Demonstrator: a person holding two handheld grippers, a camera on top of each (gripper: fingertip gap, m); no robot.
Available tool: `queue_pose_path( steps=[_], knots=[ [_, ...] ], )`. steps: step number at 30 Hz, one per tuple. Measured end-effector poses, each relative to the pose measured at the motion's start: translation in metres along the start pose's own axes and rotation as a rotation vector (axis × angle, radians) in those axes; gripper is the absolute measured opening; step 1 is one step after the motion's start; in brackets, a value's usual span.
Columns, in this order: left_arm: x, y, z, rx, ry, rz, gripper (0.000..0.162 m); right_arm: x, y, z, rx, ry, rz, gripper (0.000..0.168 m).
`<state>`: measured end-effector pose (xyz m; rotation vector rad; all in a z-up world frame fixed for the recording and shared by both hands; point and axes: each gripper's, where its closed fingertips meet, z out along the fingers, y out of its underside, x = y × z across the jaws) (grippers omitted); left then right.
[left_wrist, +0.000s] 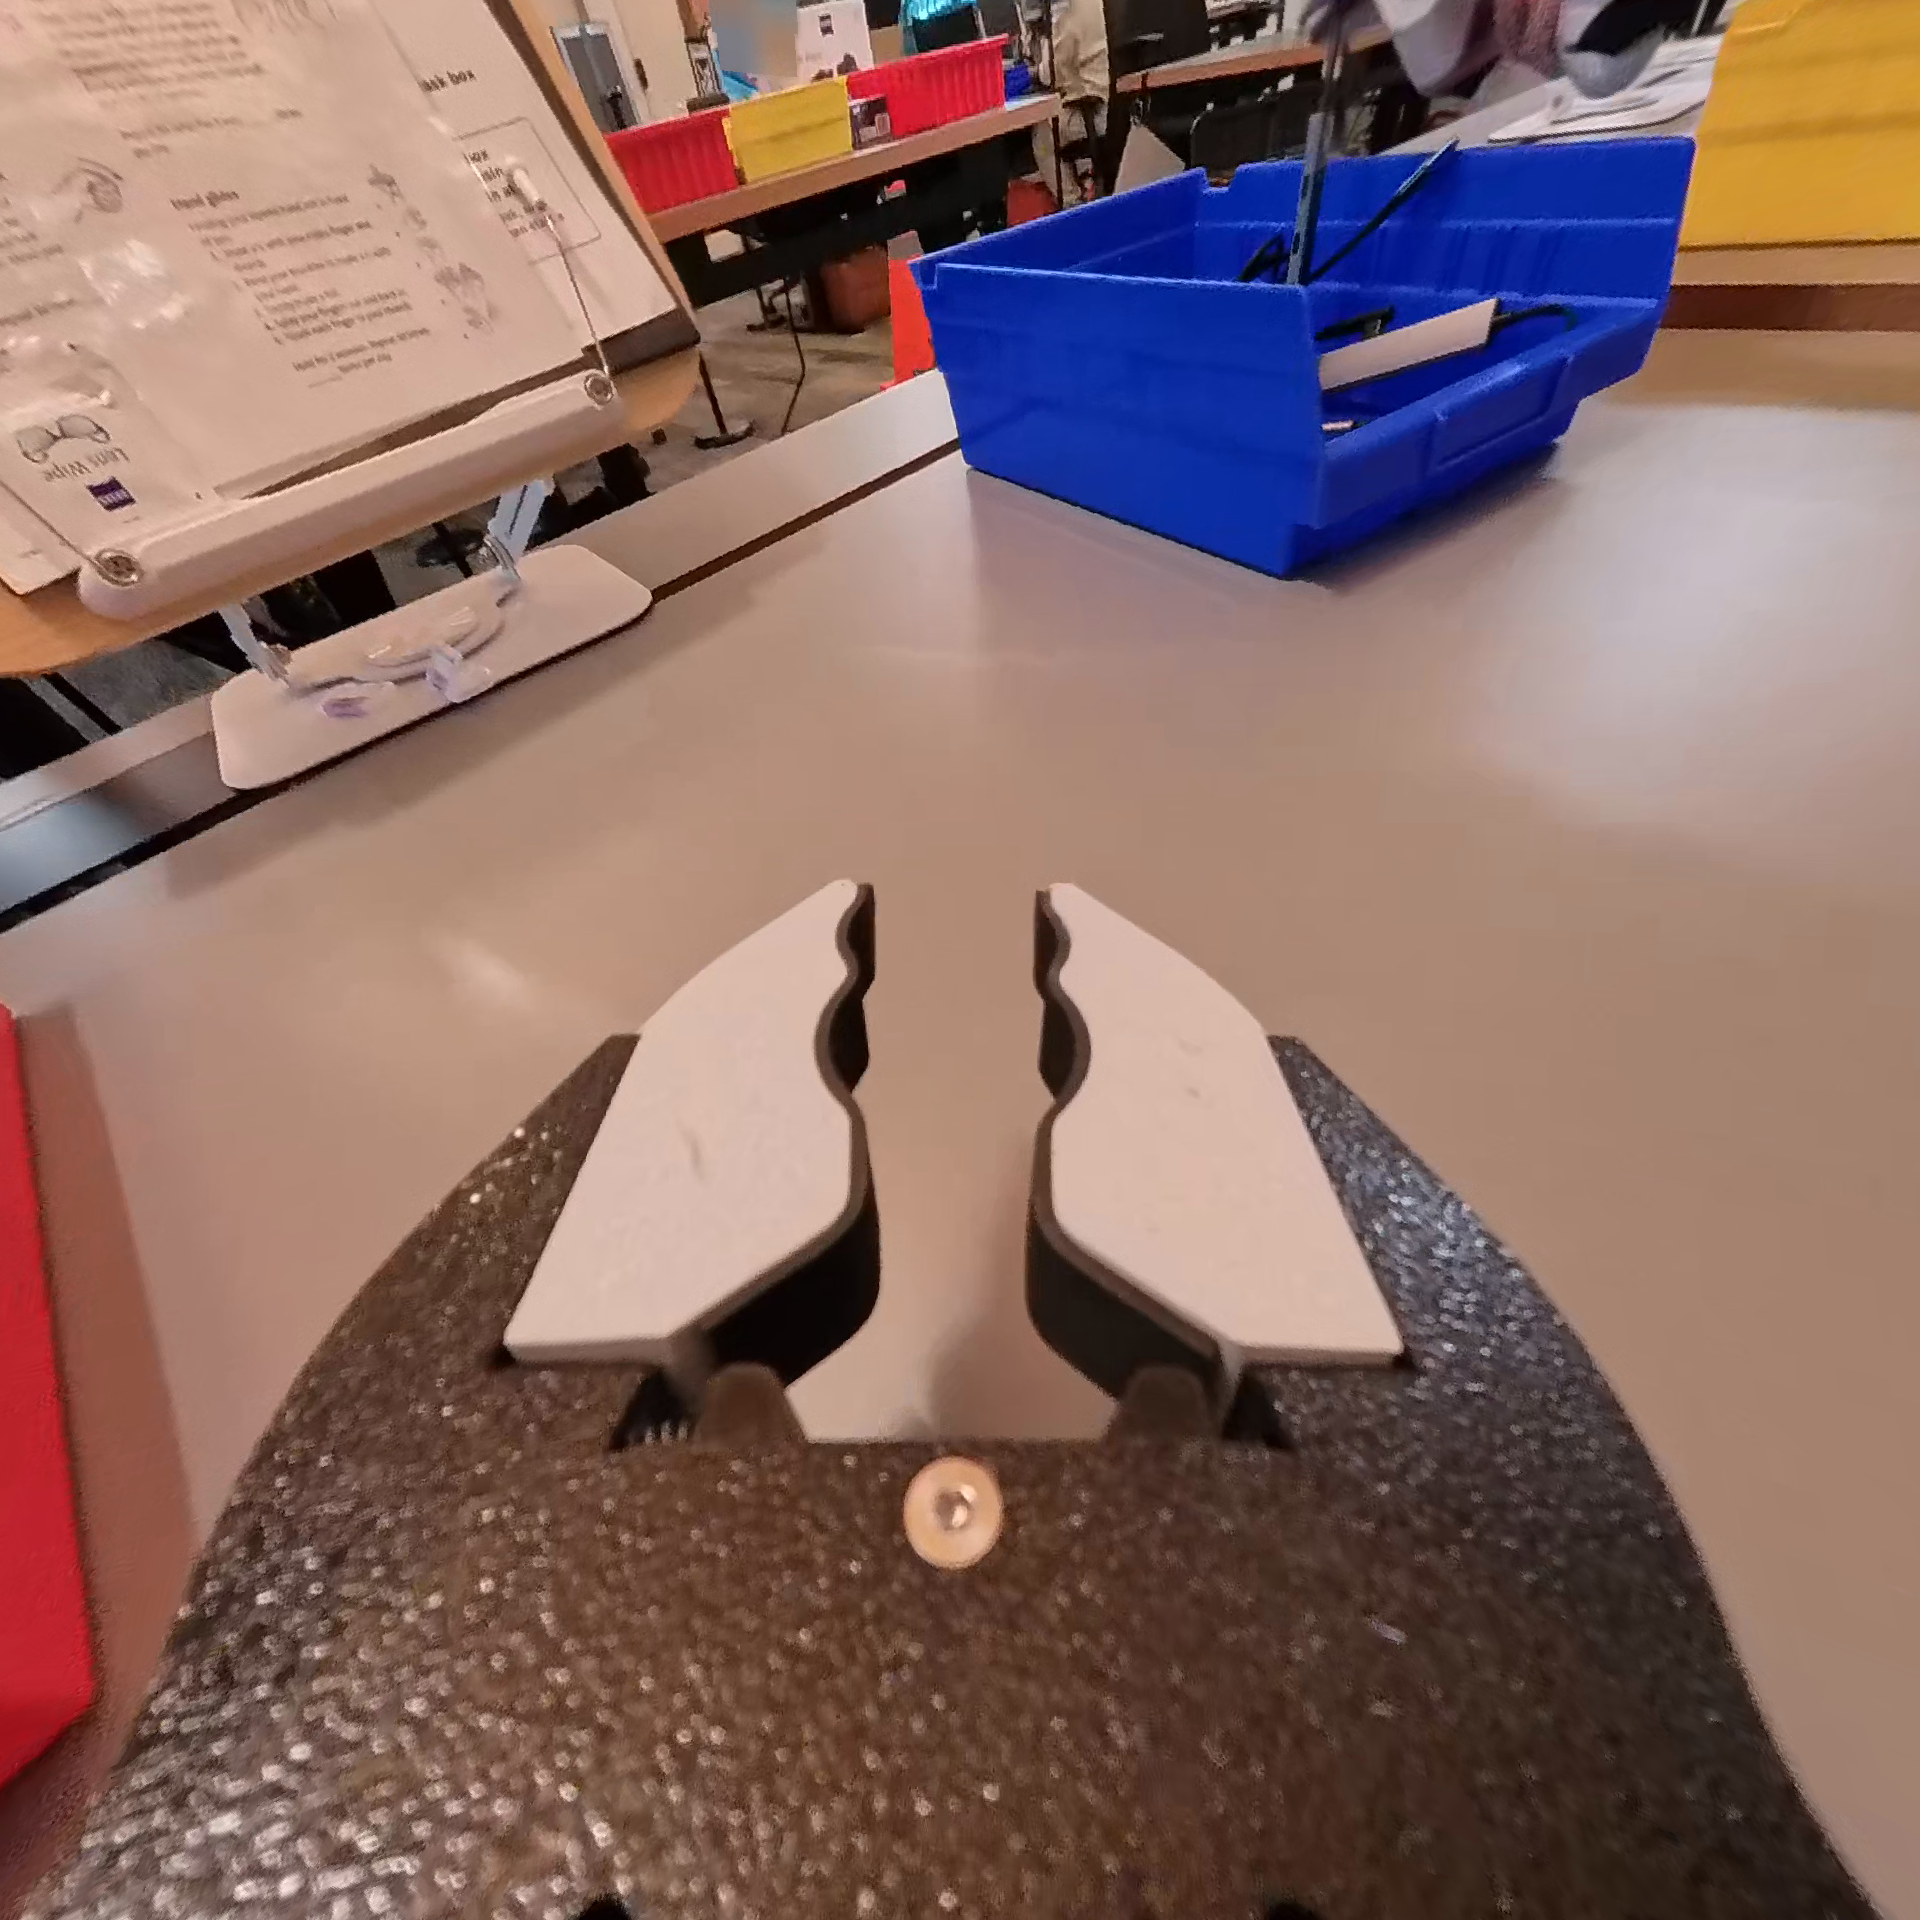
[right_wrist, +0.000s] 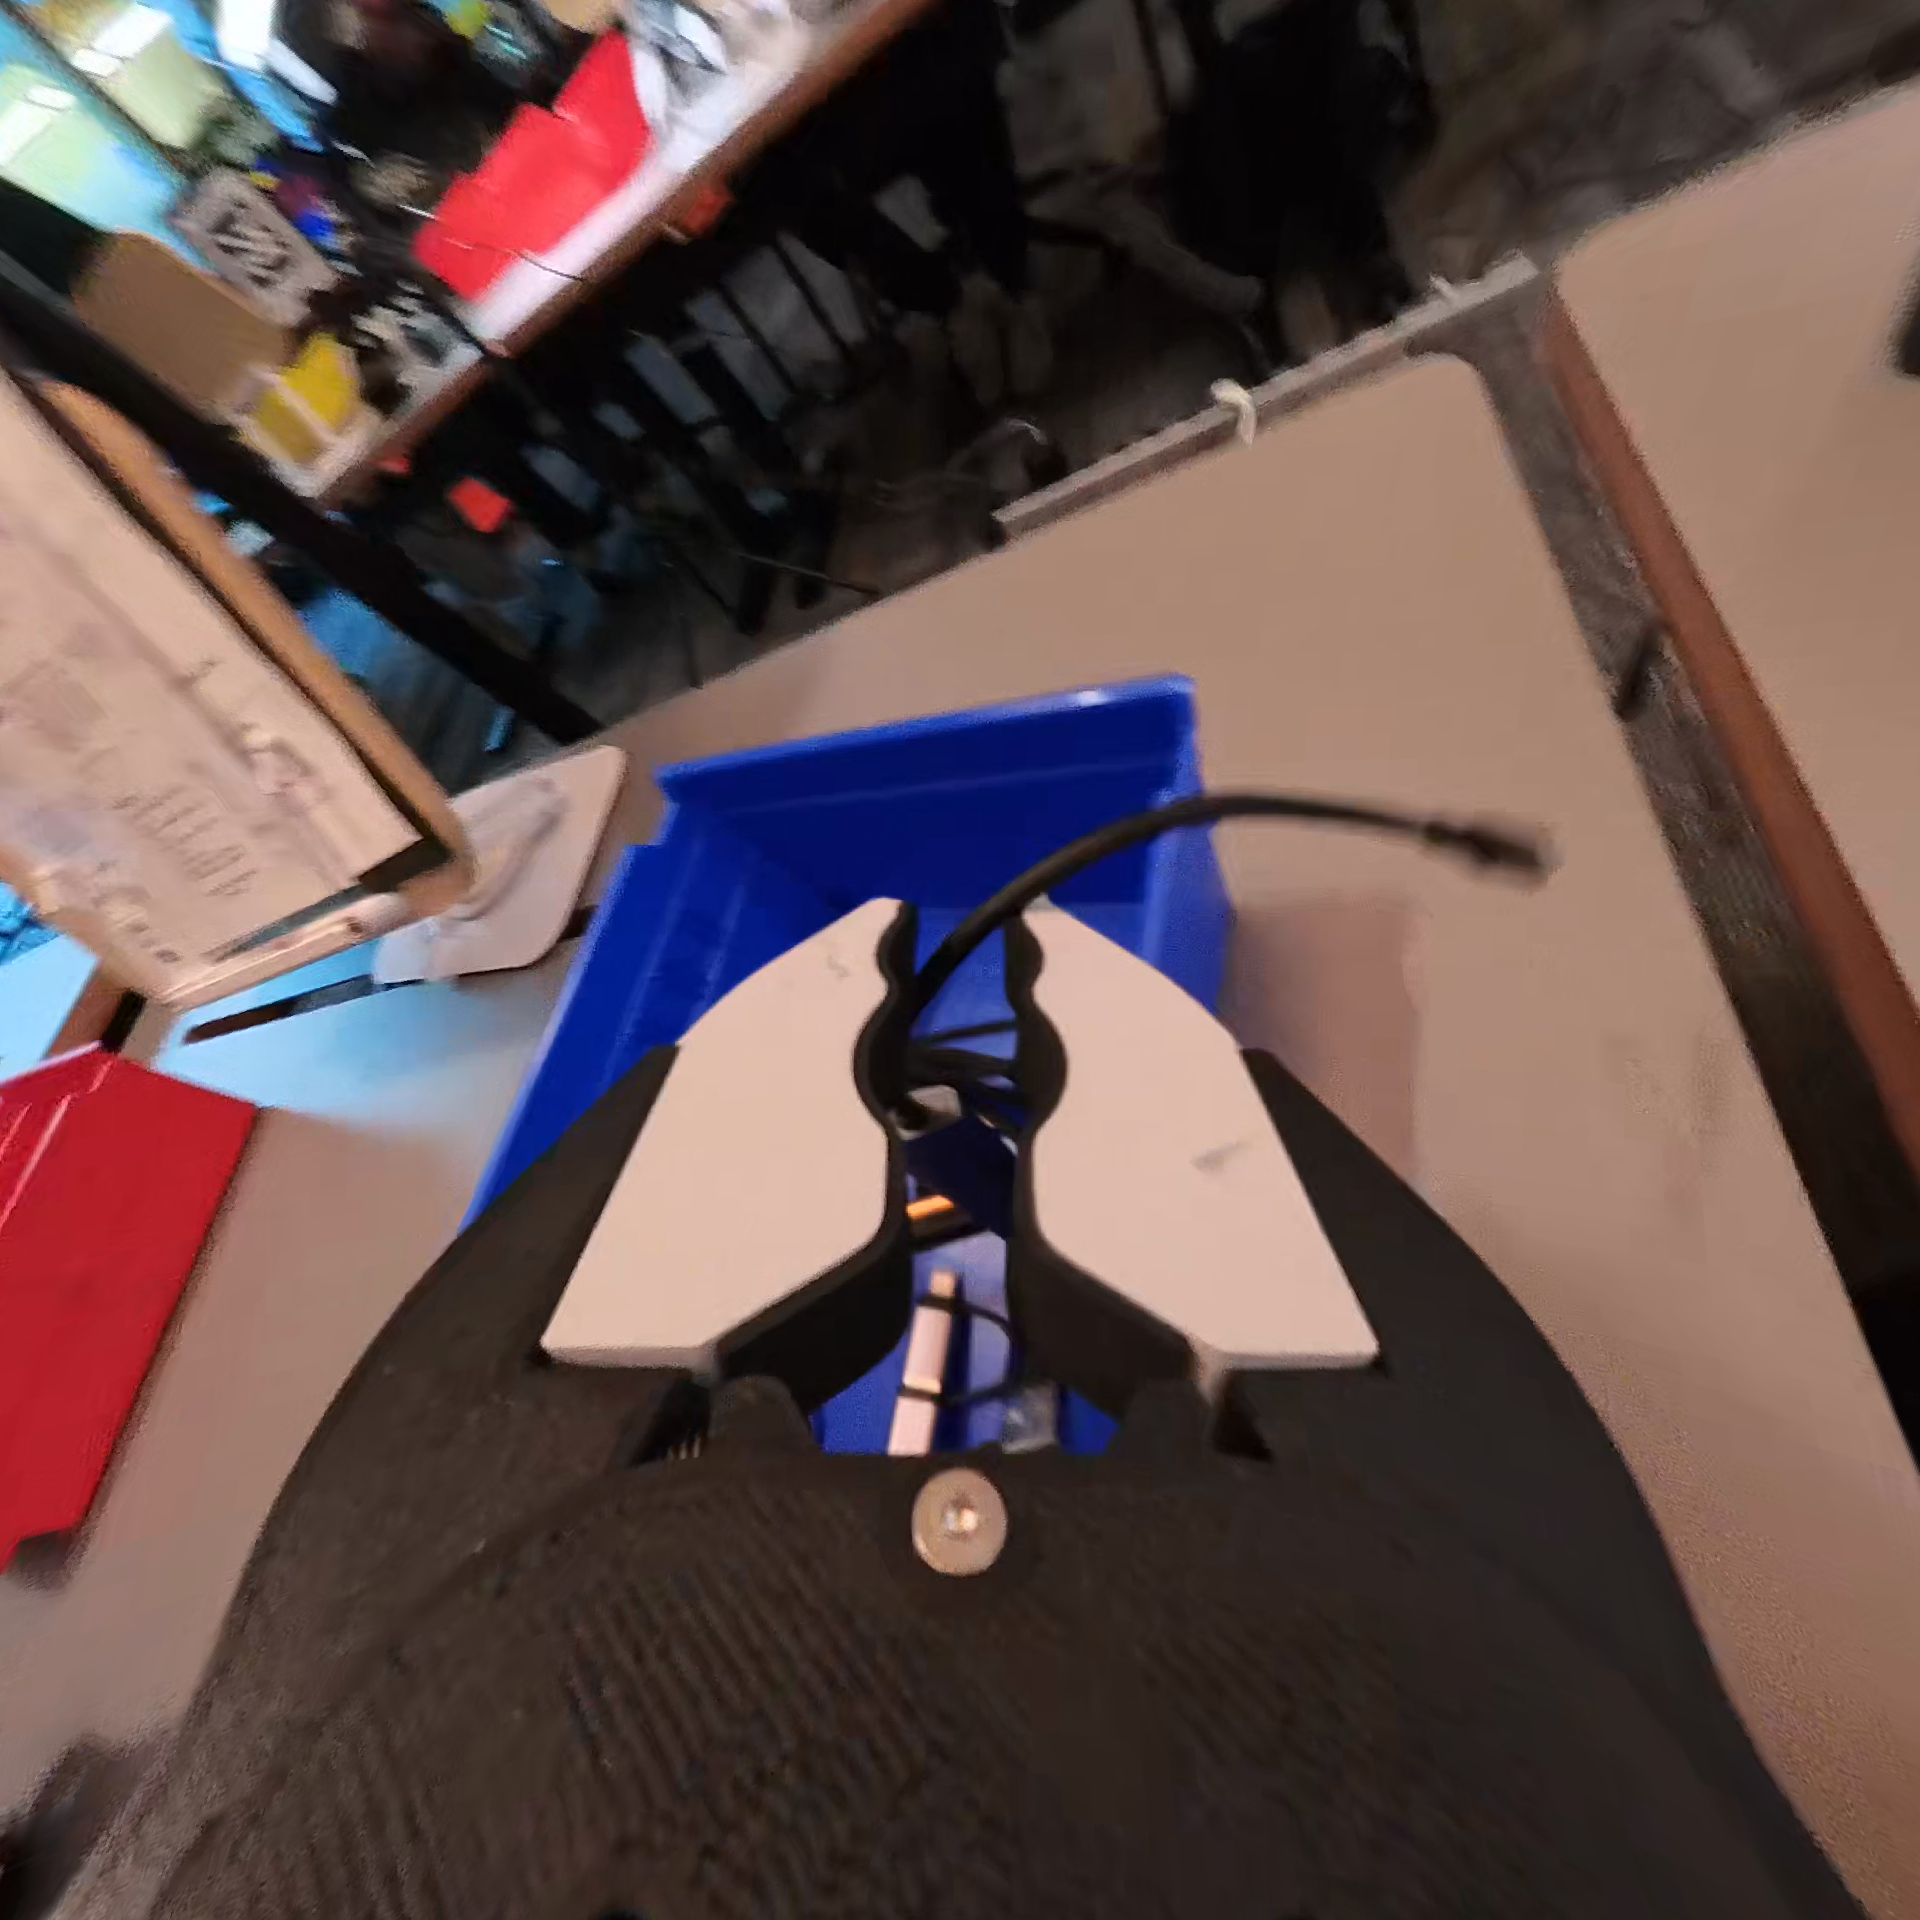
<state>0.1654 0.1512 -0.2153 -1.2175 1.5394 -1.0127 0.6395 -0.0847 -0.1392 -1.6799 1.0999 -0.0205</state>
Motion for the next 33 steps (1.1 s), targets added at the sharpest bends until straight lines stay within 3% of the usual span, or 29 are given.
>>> queue_pose_path(
  steps=[3, 6, 9, 13, 18, 20, 22, 26, 29, 33],
  knots=[
    [0.003, 0.0, 0.0, -0.003, -0.007, 0.038, 0.027, -0.05, 0.007, 0.007, -0.04, -0.171, -0.265, 0.004],
    [0.009, 0.005, 0.004, -0.041, 0.006, 0.08, 0.027, -0.098, 0.049, 0.011, -0.234, -0.317, -0.637, 0.004],
    [0.015, 0.01, 0.009, -0.083, 0.021, 0.135, 0.028, -0.11, 0.079, 0.025, -0.395, -0.241, -0.836, 0.004],
    [0.022, 0.016, 0.012, -0.116, 0.026, 0.213, 0.027, -0.114, 0.092, 0.048, -0.499, -0.104, -0.618, 0.004],
    [0.028, 0.016, 0.011, -0.106, 0.026, 0.281, 0.025, -0.127, 0.108, 0.074, -0.461, -0.238, -0.192, 0.005],
    [0.029, 0.016, 0.011, -0.107, 0.032, 0.283, 0.025, -0.131, 0.119, 0.079, -0.453, -0.283, -0.108, 0.005],
    [0.029, 0.016, 0.01, -0.101, 0.036, 0.274, 0.025, -0.136, 0.137, 0.081, -0.498, -0.31, -0.122, 0.005],
    [0.029, 0.015, 0.01, -0.099, 0.044, 0.27, 0.025, -0.116, 0.127, 0.093, -0.373, -0.127, -0.211, 0.019],
    [0.03, 0.016, 0.01, -0.1, 0.045, 0.273, 0.025, -0.105, 0.142, 0.094, -0.499, -0.041, -0.382, 0.03],
    [0.03, 0.014, 0.009, -0.09, 0.049, 0.27, 0.025, -0.115, 0.12, 0.073, -0.476, -0.048, -0.604, 0.061]
  ],
)
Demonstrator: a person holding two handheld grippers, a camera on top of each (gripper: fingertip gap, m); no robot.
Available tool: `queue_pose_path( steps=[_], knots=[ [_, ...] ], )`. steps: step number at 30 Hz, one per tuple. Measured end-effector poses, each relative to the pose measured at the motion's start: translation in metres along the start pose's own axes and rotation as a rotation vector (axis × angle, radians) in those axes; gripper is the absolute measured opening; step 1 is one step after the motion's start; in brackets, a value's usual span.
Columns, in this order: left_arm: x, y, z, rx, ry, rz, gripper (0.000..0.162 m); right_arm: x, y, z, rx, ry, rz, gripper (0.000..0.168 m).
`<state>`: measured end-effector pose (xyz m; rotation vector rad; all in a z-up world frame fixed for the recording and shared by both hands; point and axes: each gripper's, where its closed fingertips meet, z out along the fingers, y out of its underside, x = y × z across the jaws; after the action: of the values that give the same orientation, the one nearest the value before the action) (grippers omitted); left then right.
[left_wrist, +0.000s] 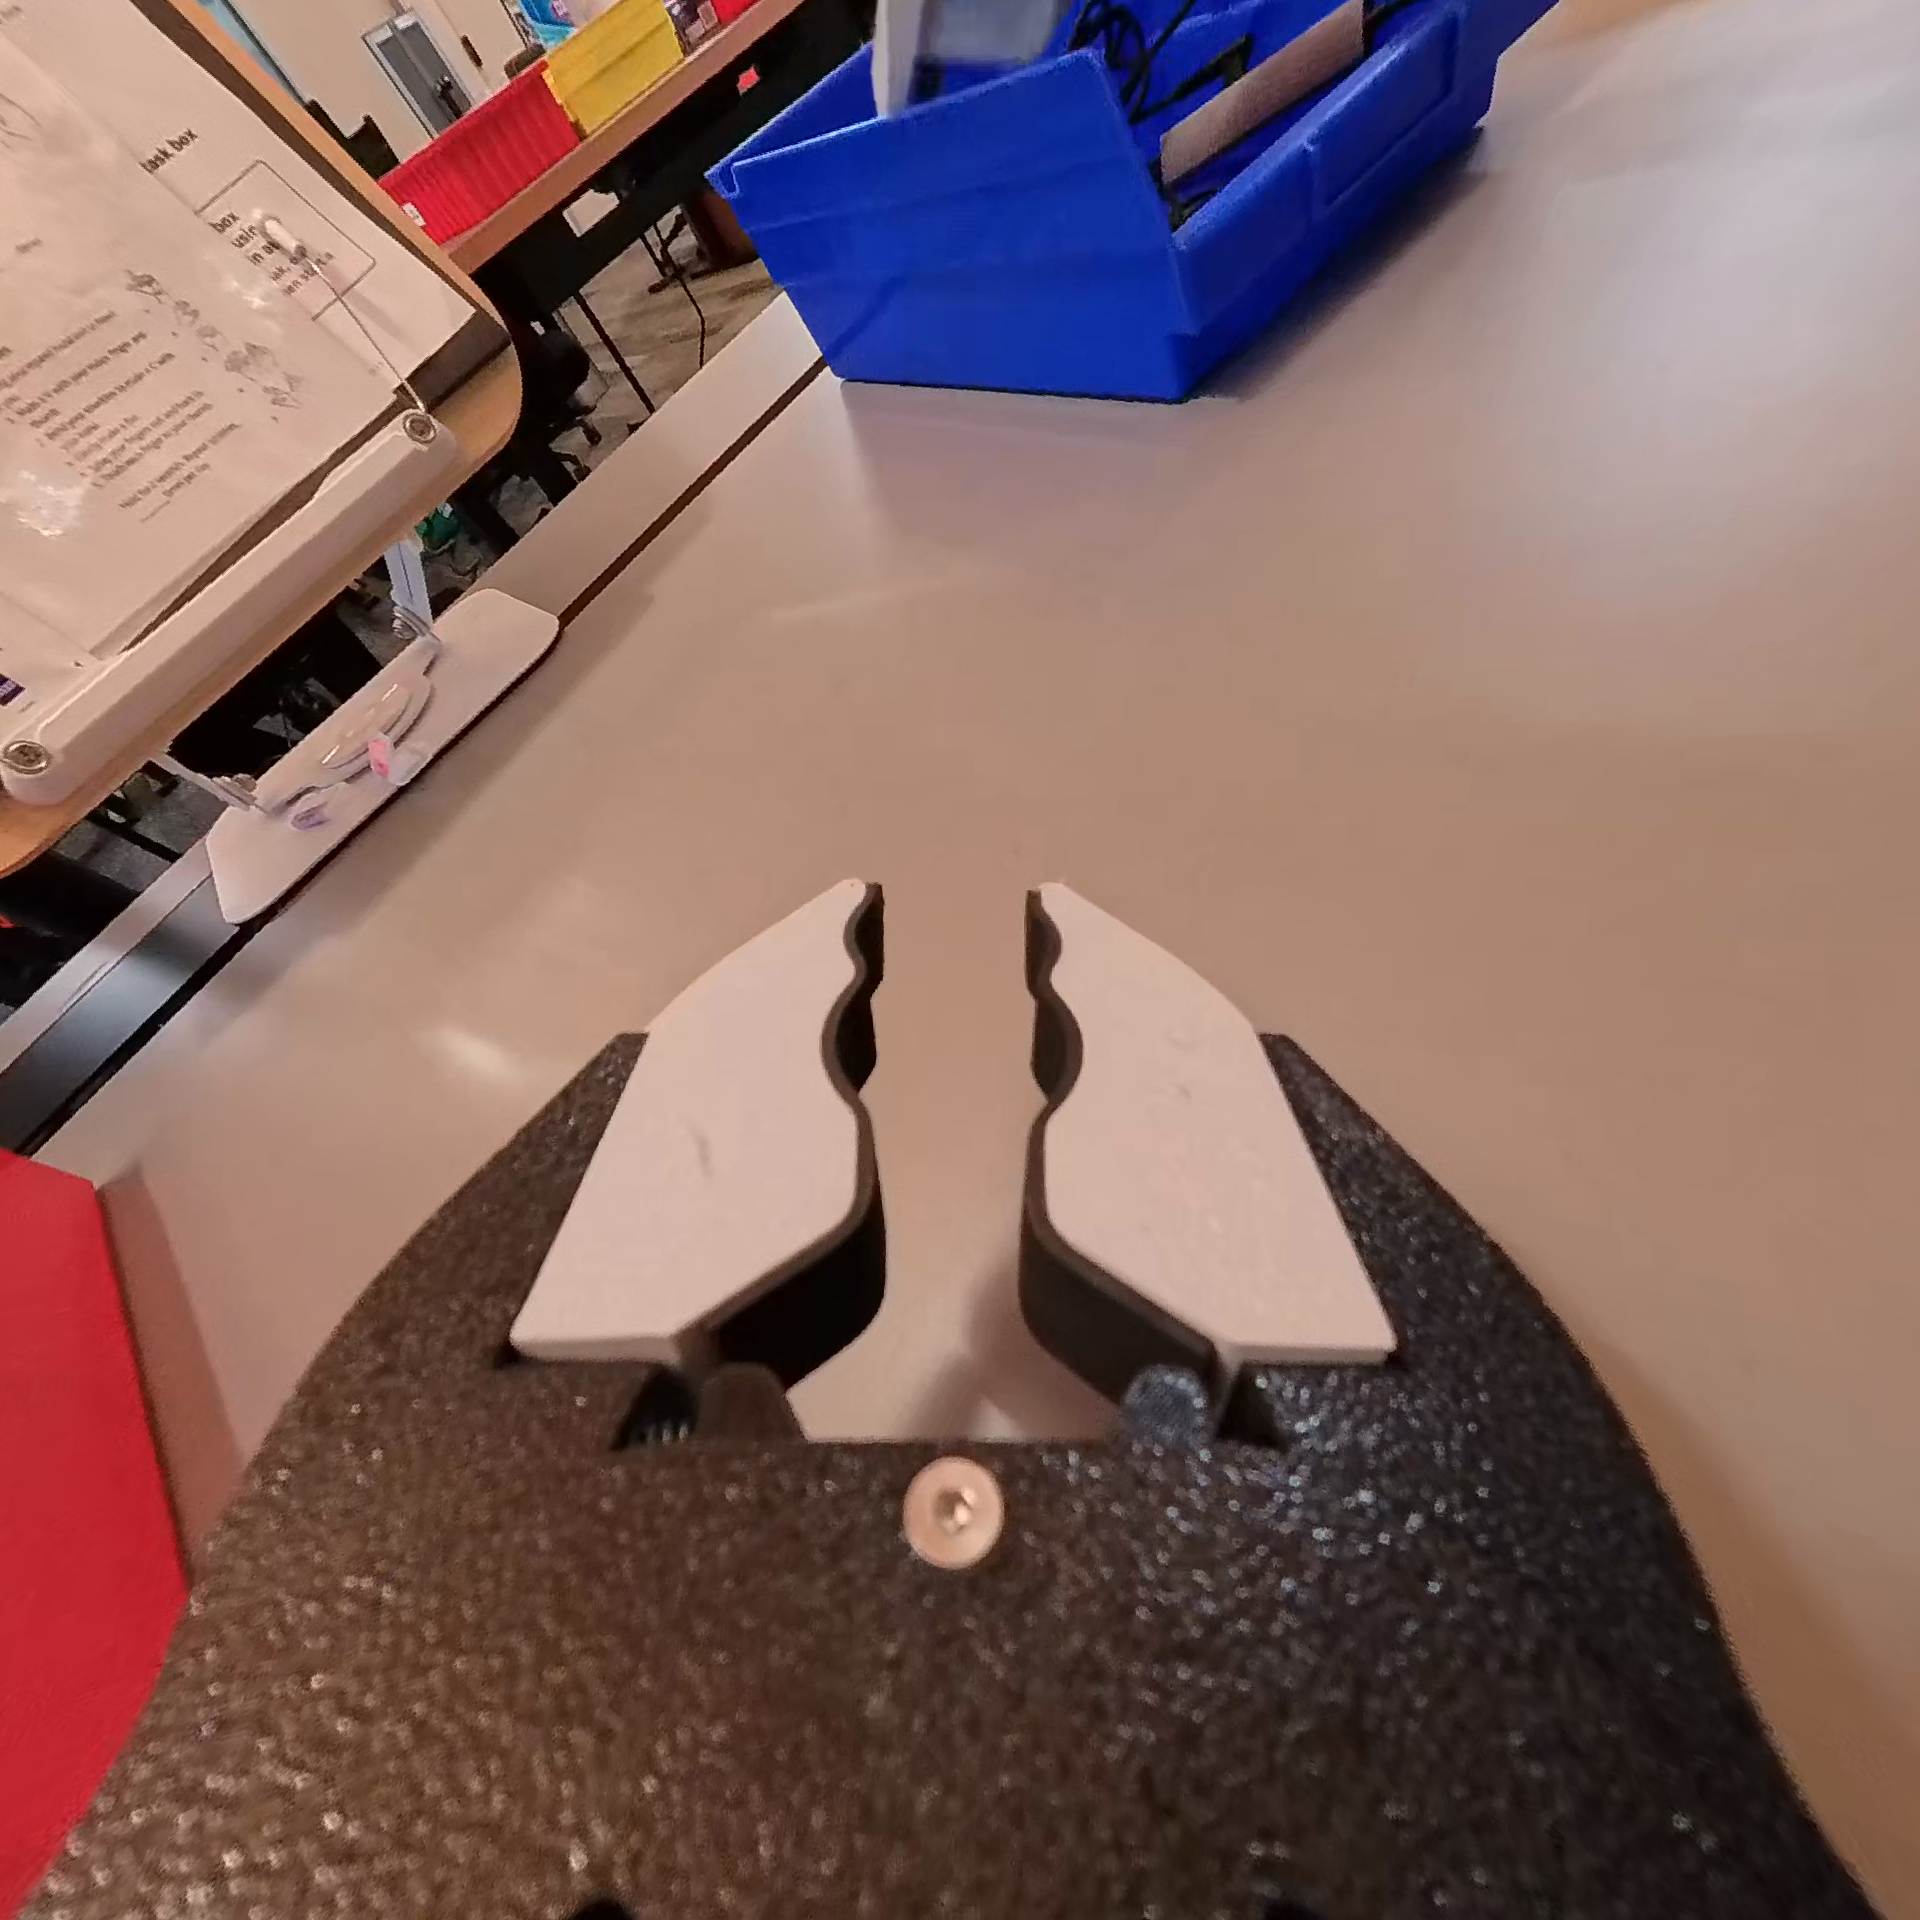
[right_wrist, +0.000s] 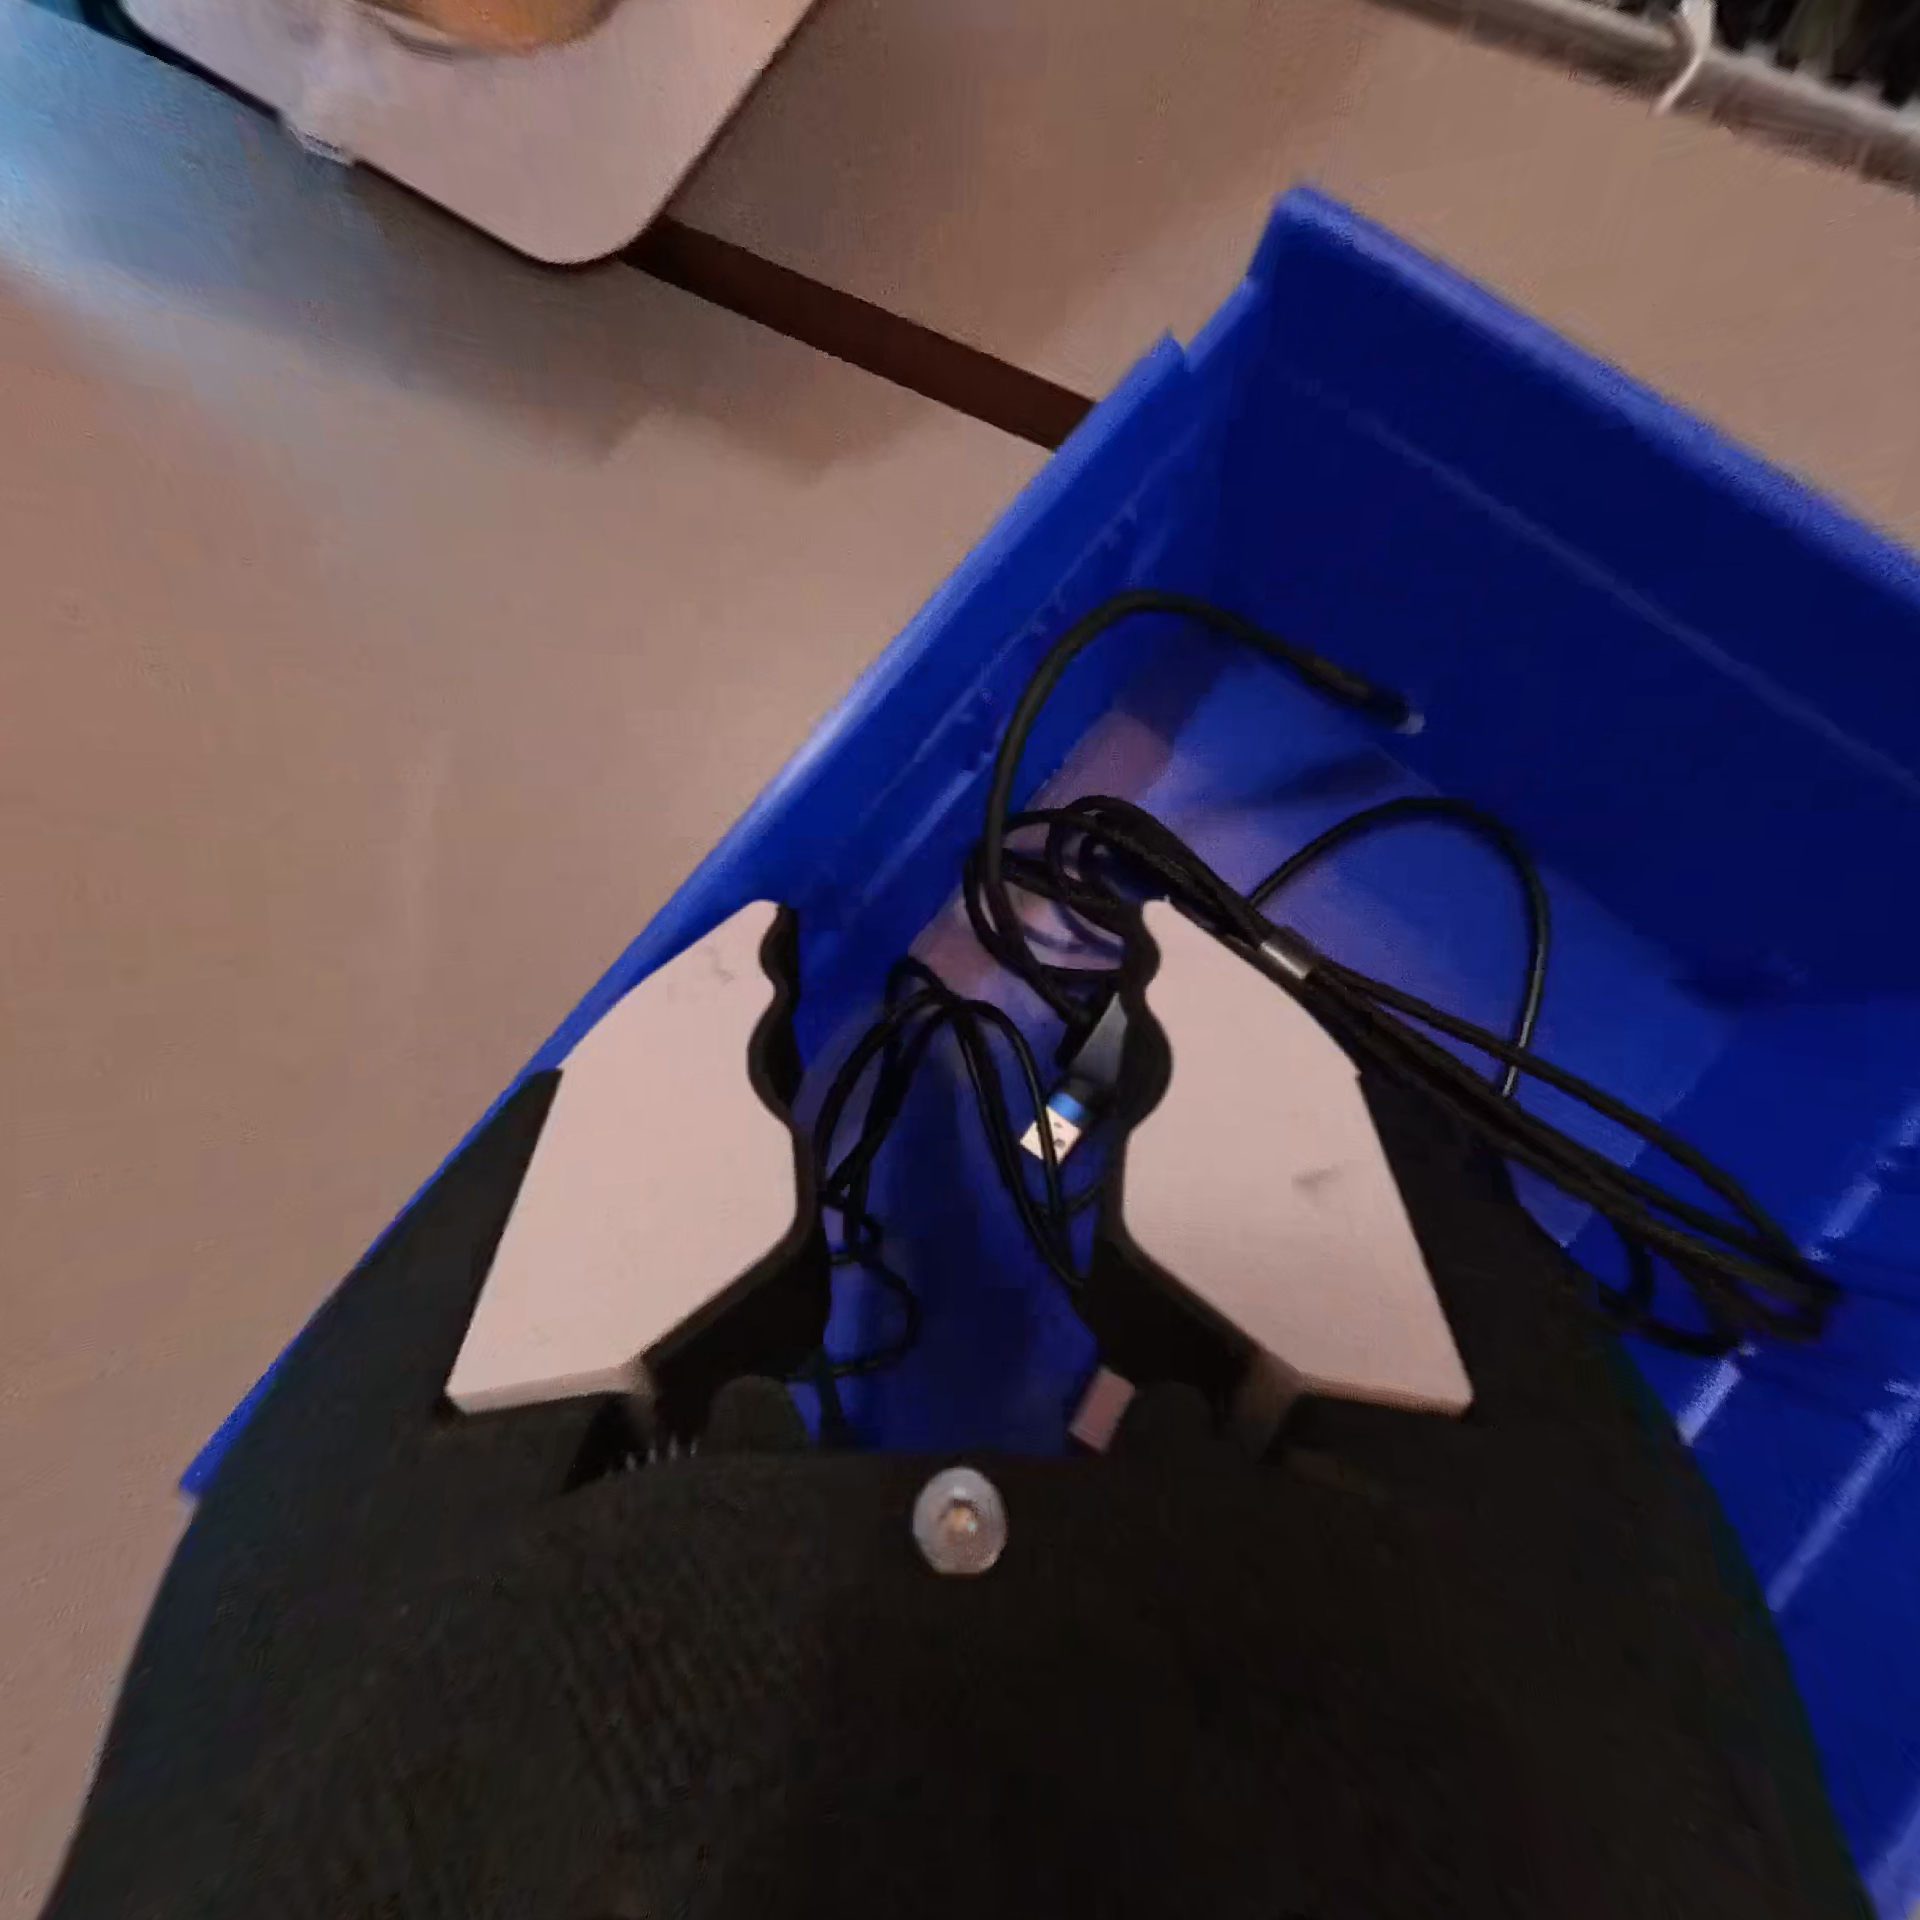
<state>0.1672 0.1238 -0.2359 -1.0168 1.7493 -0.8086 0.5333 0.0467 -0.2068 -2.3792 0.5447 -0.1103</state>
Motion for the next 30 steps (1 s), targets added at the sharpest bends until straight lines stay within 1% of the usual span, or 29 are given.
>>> queue_pose_path(
  steps=[3, 4, 6, 8, 10, 12, 14, 15, 17, 19, 22, 24, 26, 27, 28, 29, 30],
  knots=[
    [0.0, 0.001, 0.0, -0.004, 0.003, -0.002, 0.026, -0.011, -0.016, -0.045, 0.121, -0.011, -0.056, 0.07],
    [0.0, 0.001, 0.001, -0.005, 0.004, -0.001, 0.027, -0.017, -0.015, -0.064, 0.164, -0.012, -0.066, 0.072],
    [0.0, 0.0, 0.0, -0.004, 0.004, -0.002, 0.029, -0.028, -0.002, -0.103, 0.286, 0.039, -0.069, 0.073],
    [-0.002, 0.0, 0.0, -0.002, -0.006, -0.009, 0.034, -0.04, 0.033, -0.135, 0.392, 0.101, -0.037, 0.074],
    [-0.005, 0.0, 0.0, -0.003, -0.038, -0.005, 0.043, -0.051, 0.076, -0.154, 0.479, 0.165, 0.025, 0.076],
    [-0.009, 0.002, 0.002, -0.022, -0.095, 0.015, 0.048, -0.054, 0.115, -0.161, 0.54, 0.216, 0.117, 0.077],
    [-0.011, -0.003, 0.013, -0.036, -0.129, -0.004, 0.054, -0.049, 0.152, -0.164, 0.547, 0.283, 0.217, 0.079],
    [-0.008, -0.013, 0.024, -0.016, -0.12, -0.052, 0.059, -0.044, 0.167, -0.165, 0.544, 0.328, 0.243, 0.077],
    [0.003, -0.046, 0.052, 0.032, -0.051, -0.158, 0.067, -0.033, 0.186, -0.17, 0.514, 0.392, 0.258, 0.074],
    [0.012, -0.077, 0.083, 0.013, -0.002, -0.205, 0.074, -0.02, 0.188, -0.173, 0.522, 0.426, 0.297, 0.08],
    [0.018, -0.122, 0.133, 0.002, 0.018, -0.309, 0.083, -0.027, 0.177, -0.172, 0.59, 0.319, 0.369, 0.081],
    [0.025, -0.147, 0.165, 0.032, 0.044, -0.399, 0.088, -0.032, 0.17, -0.169, 0.617, 0.284, 0.352, 0.078],
    [0.027, -0.156, 0.195, 0.025, 0.012, -0.462, 0.1, -0.034, 0.169, -0.168, 0.571, 0.293, 0.299, 0.081],
    [0.022, -0.154, 0.209, -0.001, -0.045, -0.466, 0.101, -0.033, 0.169, -0.17, 0.555, 0.32, 0.264, 0.081],
    [0.014, -0.149, 0.22, -0.021, -0.12, -0.458, 0.1, -0.03, 0.169, -0.173, 0.55, 0.36, 0.252, 0.08],
    [0.006, -0.146, 0.229, -0.029, -0.179, -0.45, 0.093, -0.028, 0.169, -0.175, 0.552, 0.383, 0.248, 0.078],
    [0.004, -0.143, 0.236, -0.032, -0.197, -0.451, 0.088, -0.031, 0.168, -0.174, 0.556, 0.376, 0.237, 0.078]
  ],
)
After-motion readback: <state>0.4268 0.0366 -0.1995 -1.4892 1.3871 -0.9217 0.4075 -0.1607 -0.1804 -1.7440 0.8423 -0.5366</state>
